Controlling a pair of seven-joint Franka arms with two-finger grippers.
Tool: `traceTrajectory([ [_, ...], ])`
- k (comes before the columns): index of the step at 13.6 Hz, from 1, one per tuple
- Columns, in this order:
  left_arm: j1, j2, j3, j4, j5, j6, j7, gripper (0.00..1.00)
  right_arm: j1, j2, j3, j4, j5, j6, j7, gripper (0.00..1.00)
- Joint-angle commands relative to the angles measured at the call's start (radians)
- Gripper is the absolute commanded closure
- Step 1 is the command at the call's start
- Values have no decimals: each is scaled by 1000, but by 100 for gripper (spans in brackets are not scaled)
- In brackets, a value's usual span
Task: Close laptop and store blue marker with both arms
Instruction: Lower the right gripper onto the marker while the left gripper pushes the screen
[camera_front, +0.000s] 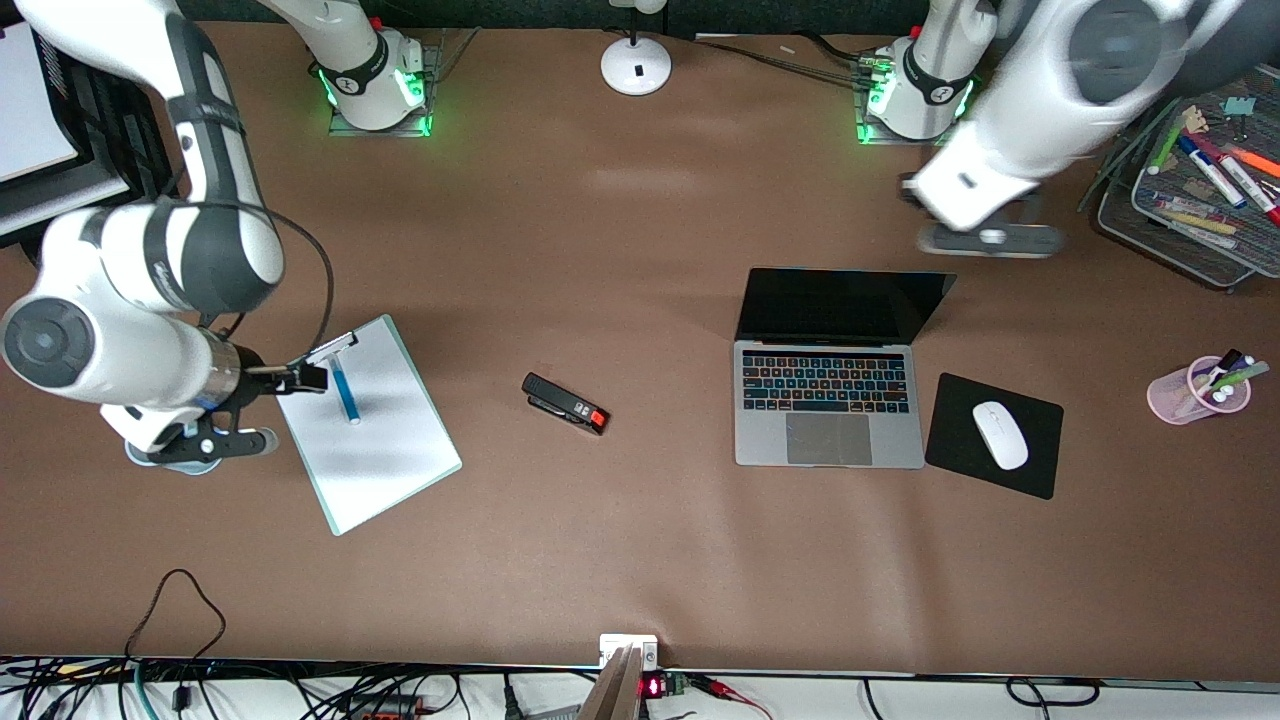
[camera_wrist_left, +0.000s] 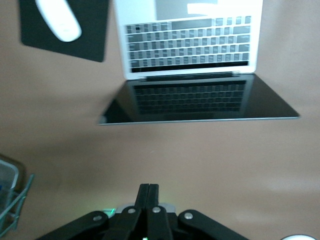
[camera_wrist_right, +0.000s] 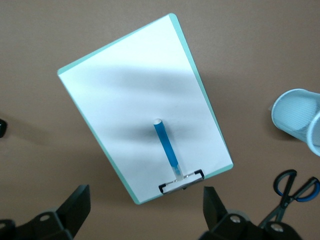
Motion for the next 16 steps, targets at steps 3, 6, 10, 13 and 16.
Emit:
traceTrajectory([
  [3, 10, -82, -138, -268, -4, 237, -141, 100, -10, 55, -1, -11, -3, 44, -192, 0],
  [6, 17, -122, -219, -391, 4, 335, -177, 100, -21, 72, -2, -53, -4, 102, -288, 0],
  [10, 68, -99, -219, -482, 8, 524, -151, 100, -32, 55, -2, -187, 0, 254, -332, 0],
  [13, 135, -47, -221, -482, 8, 637, -87, 100, -29, 57, -2, -228, 3, 320, -332, 0],
  [16, 157, -19, -219, -479, 16, 720, -57, 100, -24, 70, -2, -236, 3, 356, -331, 3],
])
